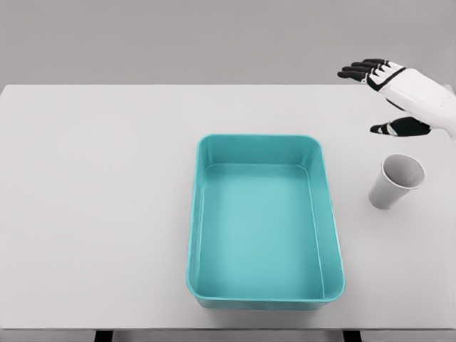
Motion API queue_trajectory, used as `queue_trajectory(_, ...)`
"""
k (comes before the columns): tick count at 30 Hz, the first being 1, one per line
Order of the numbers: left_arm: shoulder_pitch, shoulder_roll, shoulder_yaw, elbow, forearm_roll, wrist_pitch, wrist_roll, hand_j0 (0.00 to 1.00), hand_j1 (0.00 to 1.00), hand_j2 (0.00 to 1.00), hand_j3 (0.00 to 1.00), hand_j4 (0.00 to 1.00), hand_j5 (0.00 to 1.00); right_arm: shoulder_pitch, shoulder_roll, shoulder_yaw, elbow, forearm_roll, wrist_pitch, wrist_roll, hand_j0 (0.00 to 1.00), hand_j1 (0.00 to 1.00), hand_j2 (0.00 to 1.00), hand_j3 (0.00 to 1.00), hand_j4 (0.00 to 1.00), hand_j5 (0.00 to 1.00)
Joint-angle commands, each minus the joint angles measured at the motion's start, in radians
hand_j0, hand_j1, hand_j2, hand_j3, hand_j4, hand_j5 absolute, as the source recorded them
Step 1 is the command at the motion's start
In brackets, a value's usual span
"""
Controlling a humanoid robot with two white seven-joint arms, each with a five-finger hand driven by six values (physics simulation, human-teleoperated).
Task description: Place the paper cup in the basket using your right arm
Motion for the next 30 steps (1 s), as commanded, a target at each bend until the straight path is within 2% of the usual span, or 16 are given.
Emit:
queue_trajectory(1, 0.000, 0.000, 0.001, 0.000, 0.001, 0.000, 0.000, 1.00, 1.00, 1.00, 1.00, 1.00, 1.00, 0.000, -0.005, 0.012, 0.006, -0.006, -0.002, -0.004, 1.00, 1.00, 1.00, 1.00, 1.00, 1.00)
queue_trajectory(3, 0.000, 0.000, 0.001, -0.001, 0.001, 0.000, 0.000, 1.00, 1.00, 1.00, 1.00, 1.00, 1.00, -0.006, -0.009, 0.011, 0.018, -0.014, -0.006, 0.003, 1.00, 1.00, 1.00, 1.00, 1.00, 1.00)
queue_trajectory(4, 0.000, 0.000, 0.001, 0.000, 0.001, 0.000, 0.000, 1.00, 1.00, 1.00, 1.00, 1.00, 1.00, -0.017, -0.020, 0.011, 0.047, -0.019, -0.016, 0.005, 1.00, 1.00, 1.00, 1.00, 1.00, 1.00)
queue_trajectory(6, 0.000, 0.000, -0.001, 0.000, 0.001, 0.000, 0.000, 1.00, 1.00, 1.00, 1.00, 1.00, 1.00, -0.023, -0.082, 0.029, 0.107, -0.086, -0.032, 0.005, 1.00, 1.00, 1.00, 1.00, 1.00, 1.00)
queue_trajectory(8, 0.000, 0.000, 0.001, 0.000, 0.000, 0.000, 0.000, 1.00, 1.00, 1.00, 1.00, 1.00, 1.00, -0.015, -0.158, 0.066, 0.148, -0.259, -0.031, 0.005, 1.00, 1.00, 1.00, 1.00, 1.00, 1.00)
queue_trajectory(9, 0.000, 0.000, -0.001, 0.000, -0.001, 0.000, 0.000, 1.00, 1.00, 1.00, 1.00, 1.00, 1.00, -0.015, -0.190, 0.119, 0.188, -0.350, -0.032, 0.005, 1.00, 1.00, 1.00, 1.00, 1.00, 1.00)
queue_trajectory(10, 0.000, 0.000, 0.001, 0.000, 0.001, 0.000, 0.000, 1.00, 1.00, 1.00, 1.00, 1.00, 1.00, -0.021, -0.201, 0.210, 0.247, -0.507, -0.056, 0.003, 1.00, 1.00, 1.00, 1.00, 1.00, 1.00)
queue_trajectory(11, 0.000, 0.000, -0.001, -0.001, 0.001, 0.000, 0.000, 1.00, 1.00, 1.00, 1.00, 1.00, 1.00, -0.017, -0.212, 0.250, 0.259, -0.581, -0.056, -0.001, 1.00, 1.00, 1.00, 1.00, 1.00, 1.00)
queue_trajectory(13, 0.000, 0.000, -0.001, 0.000, 0.001, 0.000, 0.000, 1.00, 1.00, 1.00, 1.00, 1.00, 1.00, 0.000, -0.273, 0.255, 0.259, -0.606, -0.056, -0.004, 1.00, 1.00, 1.00, 1.00, 1.00, 1.00)
queue_trajectory(14, 0.000, 0.000, 0.001, 0.000, 0.001, 0.000, 0.000, 1.00, 1.00, 1.00, 1.00, 1.00, 1.00, 0.020, -0.295, 0.256, 0.259, -0.656, -0.056, -0.004, 1.00, 1.00, 1.00, 1.00, 1.00, 1.00)
queue_trajectory(16, 0.000, 0.000, 0.001, 0.000, 0.001, 0.000, 0.000, 1.00, 1.00, 1.00, 1.00, 1.00, 1.00, 0.097, -0.296, 0.258, 0.251, -0.781, -0.056, -0.004, 1.00, 1.00, 1.00, 1.00, 1.00, 1.00)
queue_trajectory(17, 0.000, 0.000, -0.001, 0.000, 0.001, 0.000, 0.000, 1.00, 1.00, 1.00, 1.00, 1.00, 1.00, 0.139, -0.298, 0.258, 0.248, -0.789, -0.056, -0.004, 1.00, 1.00, 1.00, 1.00, 1.00, 1.00)
queue_trajectory(19, 0.000, 0.000, 0.001, 0.000, 0.001, 0.000, 0.000, 1.00, 1.00, 1.00, 1.00, 1.00, 1.00, 0.172, -0.301, 0.256, 0.245, -0.793, -0.056, -0.004, 1.00, 1.00, 1.00, 1.00, 1.00, 1.00)
queue_trajectory(22, 0.000, 0.000, -0.001, 0.000, 0.001, 0.000, 0.000, 1.00, 1.00, 1.00, 1.00, 1.00, 1.00, 0.183, -0.304, 0.256, 0.236, -0.848, -0.056, -0.004, 1.00, 1.00, 1.00, 1.00, 1.00, 1.00)
queue_trajectory(30, 0.000, 0.000, -0.001, -0.001, 0.000, 0.000, 0.000, 1.00, 1.00, 1.00, 1.00, 1.00, 1.00, 0.179, -0.322, 0.256, 0.236, -0.847, -0.056, -0.004, 1.00, 1.00, 1.00, 1.00, 1.00, 1.00)
